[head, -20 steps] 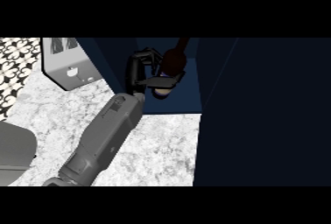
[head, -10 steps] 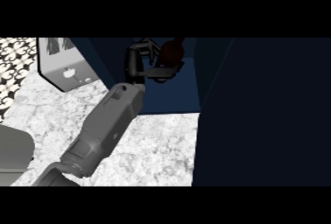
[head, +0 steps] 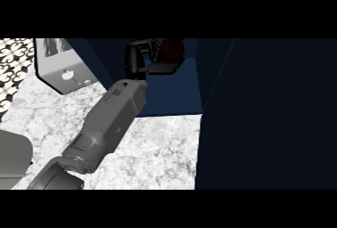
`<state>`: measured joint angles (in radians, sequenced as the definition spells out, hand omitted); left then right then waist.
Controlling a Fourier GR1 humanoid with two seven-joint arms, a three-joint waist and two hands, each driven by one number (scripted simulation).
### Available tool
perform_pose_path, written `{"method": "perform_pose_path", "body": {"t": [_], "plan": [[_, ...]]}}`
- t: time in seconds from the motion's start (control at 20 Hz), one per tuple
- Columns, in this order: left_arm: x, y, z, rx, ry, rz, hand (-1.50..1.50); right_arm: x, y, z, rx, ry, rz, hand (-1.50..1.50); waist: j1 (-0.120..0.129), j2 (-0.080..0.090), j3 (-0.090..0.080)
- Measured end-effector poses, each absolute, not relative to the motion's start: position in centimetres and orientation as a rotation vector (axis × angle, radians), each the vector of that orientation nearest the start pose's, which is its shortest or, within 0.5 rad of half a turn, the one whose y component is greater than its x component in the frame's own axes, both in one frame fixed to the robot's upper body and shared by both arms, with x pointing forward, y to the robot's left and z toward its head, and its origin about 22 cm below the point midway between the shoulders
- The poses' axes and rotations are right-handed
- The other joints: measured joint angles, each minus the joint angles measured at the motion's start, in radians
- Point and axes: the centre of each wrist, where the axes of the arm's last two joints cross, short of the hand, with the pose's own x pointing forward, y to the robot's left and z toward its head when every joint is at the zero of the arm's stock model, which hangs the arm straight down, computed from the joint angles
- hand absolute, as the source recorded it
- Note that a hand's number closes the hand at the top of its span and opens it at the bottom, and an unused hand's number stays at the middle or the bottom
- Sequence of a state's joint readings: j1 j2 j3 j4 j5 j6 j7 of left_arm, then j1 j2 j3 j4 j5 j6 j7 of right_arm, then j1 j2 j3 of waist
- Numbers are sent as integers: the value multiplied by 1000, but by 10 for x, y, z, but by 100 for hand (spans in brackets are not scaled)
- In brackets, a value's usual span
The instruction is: Pick up the wine, place it into the cabinet and close the cabinet
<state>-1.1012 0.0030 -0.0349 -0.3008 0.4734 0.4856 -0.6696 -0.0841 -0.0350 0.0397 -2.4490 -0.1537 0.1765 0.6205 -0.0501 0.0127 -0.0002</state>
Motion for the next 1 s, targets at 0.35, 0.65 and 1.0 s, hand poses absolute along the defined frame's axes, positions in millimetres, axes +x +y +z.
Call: {"method": "perform_pose_path", "body": {"t": [0.35,0.65,1.0], "plan": [[433,99,42,84,-1850,251,150,158,-216,195,244,-1902,294,-150,-9,1,2],[433,100,39,88,-1867,247,150,160,-215,196,252,-1906,300,-150,-11,0,4],[431,102,33,131,-1847,223,-150,162,-212,198,259,-1904,301,-150,-13,4,3]]}}
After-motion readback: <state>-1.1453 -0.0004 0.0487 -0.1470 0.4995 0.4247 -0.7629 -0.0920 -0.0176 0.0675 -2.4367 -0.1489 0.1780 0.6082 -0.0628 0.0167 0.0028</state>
